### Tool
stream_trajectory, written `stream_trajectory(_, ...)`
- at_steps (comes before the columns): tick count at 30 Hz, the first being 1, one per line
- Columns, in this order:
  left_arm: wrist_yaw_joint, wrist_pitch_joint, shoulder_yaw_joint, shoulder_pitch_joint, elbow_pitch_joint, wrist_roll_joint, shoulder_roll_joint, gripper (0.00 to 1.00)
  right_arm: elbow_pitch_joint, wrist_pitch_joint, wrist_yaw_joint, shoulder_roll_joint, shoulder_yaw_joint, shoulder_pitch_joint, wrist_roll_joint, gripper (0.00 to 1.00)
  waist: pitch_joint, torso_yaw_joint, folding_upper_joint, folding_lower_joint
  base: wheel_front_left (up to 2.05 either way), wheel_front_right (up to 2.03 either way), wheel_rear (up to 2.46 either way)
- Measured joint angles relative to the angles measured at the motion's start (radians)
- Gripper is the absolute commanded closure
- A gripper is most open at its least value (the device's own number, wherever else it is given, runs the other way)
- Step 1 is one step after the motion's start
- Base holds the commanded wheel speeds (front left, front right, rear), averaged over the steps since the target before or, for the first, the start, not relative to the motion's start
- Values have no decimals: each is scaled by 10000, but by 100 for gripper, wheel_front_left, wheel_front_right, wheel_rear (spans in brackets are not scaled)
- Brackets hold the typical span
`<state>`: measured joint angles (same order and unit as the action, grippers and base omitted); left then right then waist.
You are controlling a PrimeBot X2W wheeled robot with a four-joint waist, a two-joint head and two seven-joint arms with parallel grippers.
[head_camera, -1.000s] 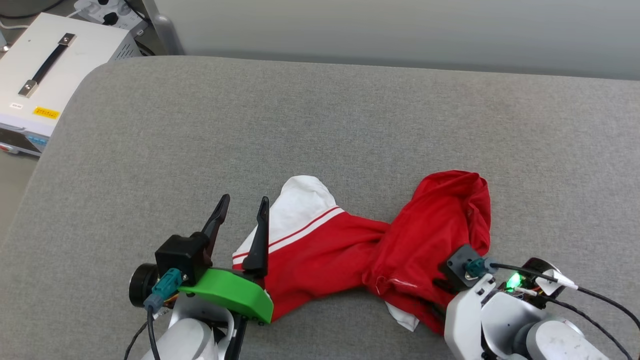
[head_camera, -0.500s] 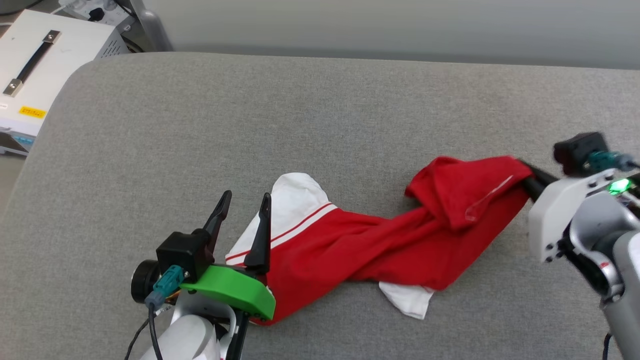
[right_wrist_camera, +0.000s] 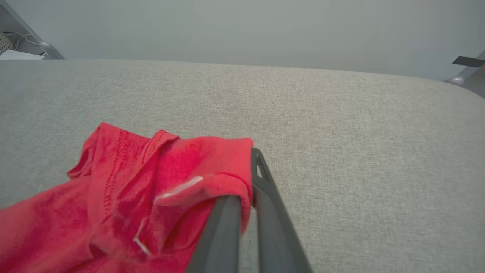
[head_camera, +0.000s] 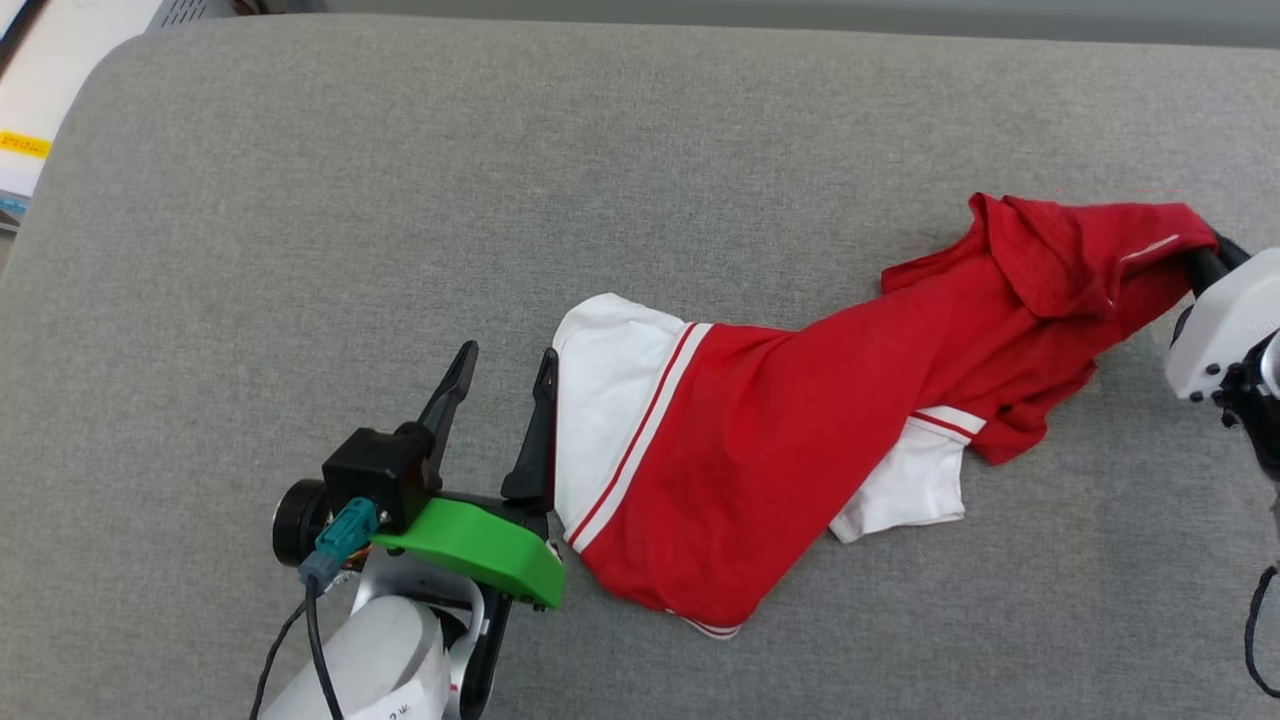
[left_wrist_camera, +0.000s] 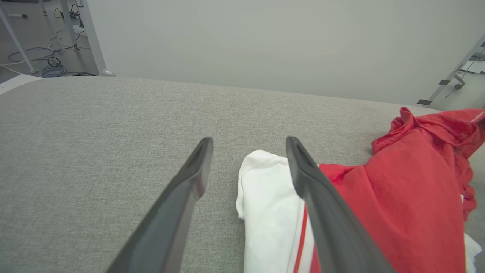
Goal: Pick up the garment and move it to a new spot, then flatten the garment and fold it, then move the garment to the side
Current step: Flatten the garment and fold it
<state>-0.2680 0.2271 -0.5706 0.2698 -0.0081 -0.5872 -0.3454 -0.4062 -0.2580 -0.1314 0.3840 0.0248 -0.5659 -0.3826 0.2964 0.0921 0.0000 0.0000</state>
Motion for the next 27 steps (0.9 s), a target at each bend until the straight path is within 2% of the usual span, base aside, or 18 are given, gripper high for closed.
stream_trajectory(1, 4, 0, -4, 14, 15, 0, 10, 0, -242, 186, 0, -54, 19, 0, -54, 87, 73, 8, 0, 0, 0, 0, 0)
stream_trajectory(2, 4, 4, -8, 25, 29, 0, 15, 0, -389, 362, 0, -86, 58, 1, -71, 56, 121, 13, 0, 0, 0, 0, 0)
stream_trajectory(3, 6, 10, -8, 37, 50, 2, 19, 0, -568, 629, 0, -128, 71, 2, -88, 0, 168, 16, 0, 0, 0, 0, 0)
stream_trajectory(12, 6, 98, 88, 43, 293, -4, 48, 0, -989, 2853, 0, -290, -65, 702, 54, 0, -205, -94, 0, 0, 0, 0, 0)
stream_trajectory(18, -15, 100, 201, -135, 305, -36, 13, 0, -2, 3678, 0, -594, -311, 1853, 529, 0, -734, -285, 0, 0, 0, 0, 0)
stream_trajectory(23, -104, 100, 249, -395, 288, -115, -36, 0, 1187, 3411, 0, -1078, -265, 2978, 734, 0, -1135, -481, 0, 0, 0, 0, 0)
stream_trajectory(27, -157, 96, 261, -609, 257, -138, -75, 0, 2021, 1875, 0, -1260, 397, 3977, 479, 0, -1409, -648, 0, 0, 0, 0, 0)
